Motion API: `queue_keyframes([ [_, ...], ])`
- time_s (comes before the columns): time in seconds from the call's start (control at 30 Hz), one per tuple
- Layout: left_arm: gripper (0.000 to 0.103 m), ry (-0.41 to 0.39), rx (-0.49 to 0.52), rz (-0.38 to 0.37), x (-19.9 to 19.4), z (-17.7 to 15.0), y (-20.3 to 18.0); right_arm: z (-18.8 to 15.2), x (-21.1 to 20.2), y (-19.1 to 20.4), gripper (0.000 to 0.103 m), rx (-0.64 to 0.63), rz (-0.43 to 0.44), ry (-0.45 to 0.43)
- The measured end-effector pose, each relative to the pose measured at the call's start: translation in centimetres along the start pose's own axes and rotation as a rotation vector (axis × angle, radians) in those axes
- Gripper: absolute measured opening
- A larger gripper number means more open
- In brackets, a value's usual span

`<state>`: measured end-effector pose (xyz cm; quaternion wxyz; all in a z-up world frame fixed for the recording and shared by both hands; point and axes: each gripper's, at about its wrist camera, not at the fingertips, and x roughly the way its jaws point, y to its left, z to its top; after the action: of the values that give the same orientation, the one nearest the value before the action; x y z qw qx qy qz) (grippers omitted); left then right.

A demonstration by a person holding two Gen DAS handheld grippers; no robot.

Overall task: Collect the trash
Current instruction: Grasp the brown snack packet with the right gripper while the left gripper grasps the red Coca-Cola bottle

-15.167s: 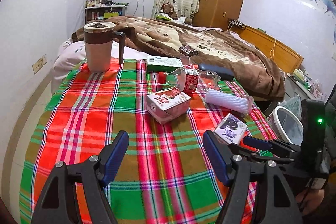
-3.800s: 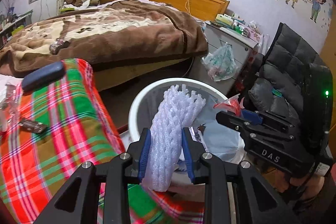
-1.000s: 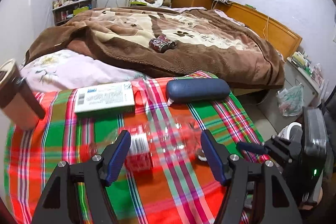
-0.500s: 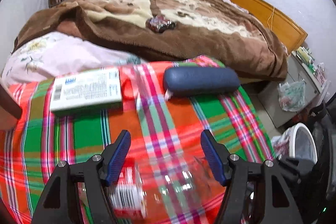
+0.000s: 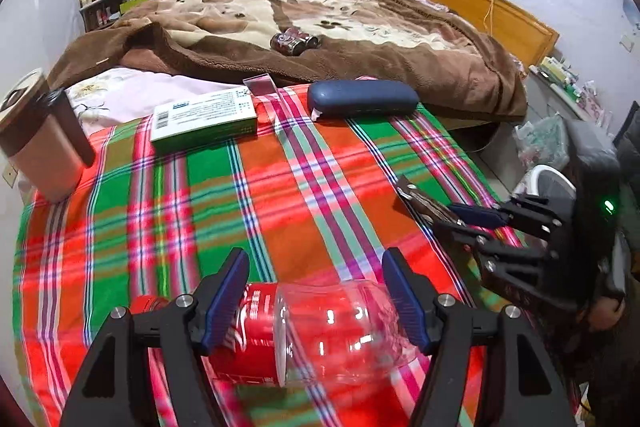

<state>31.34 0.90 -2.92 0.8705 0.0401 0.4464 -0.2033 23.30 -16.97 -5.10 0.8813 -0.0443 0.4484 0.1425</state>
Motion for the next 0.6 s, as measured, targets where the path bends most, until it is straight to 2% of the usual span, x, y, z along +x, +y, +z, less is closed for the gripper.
queue_keyframes([
  [0.03,0.069,-0.022,-0.025,0.025,-0.8,-0.5,0.3,0.1,0.2,0.0,0.022,-0.001,0.004,0.002],
  [0.2,0.069,-0.023,-0.068,0.060,-1.8,-1.8,0.9,-0.1,0.3,0.8,0.022,-0.011,0.021,0.007],
  [0.3,0.069,-0.055,-0.131,0.089,-2.8,-2.9,1.6,-0.4,0.3,1.3,0.022,-0.025,0.014,0.011],
  [0.4,0.069,-0.094,-0.198,0.163,-4.6,-4.2,2.0,-0.5,0.5,1.2,0.022,-0.020,0.016,0.012],
  [0.5,0.070,-0.166,-0.262,0.142,-7.2,-5.5,2.1,-0.5,0.4,1.0,0.022,-0.006,0.028,0.007],
  [0.6,0.072,-0.205,-0.361,0.159,-9.1,-6.8,2.9,-0.6,0.4,0.9,0.022,0.001,0.035,0.001],
])
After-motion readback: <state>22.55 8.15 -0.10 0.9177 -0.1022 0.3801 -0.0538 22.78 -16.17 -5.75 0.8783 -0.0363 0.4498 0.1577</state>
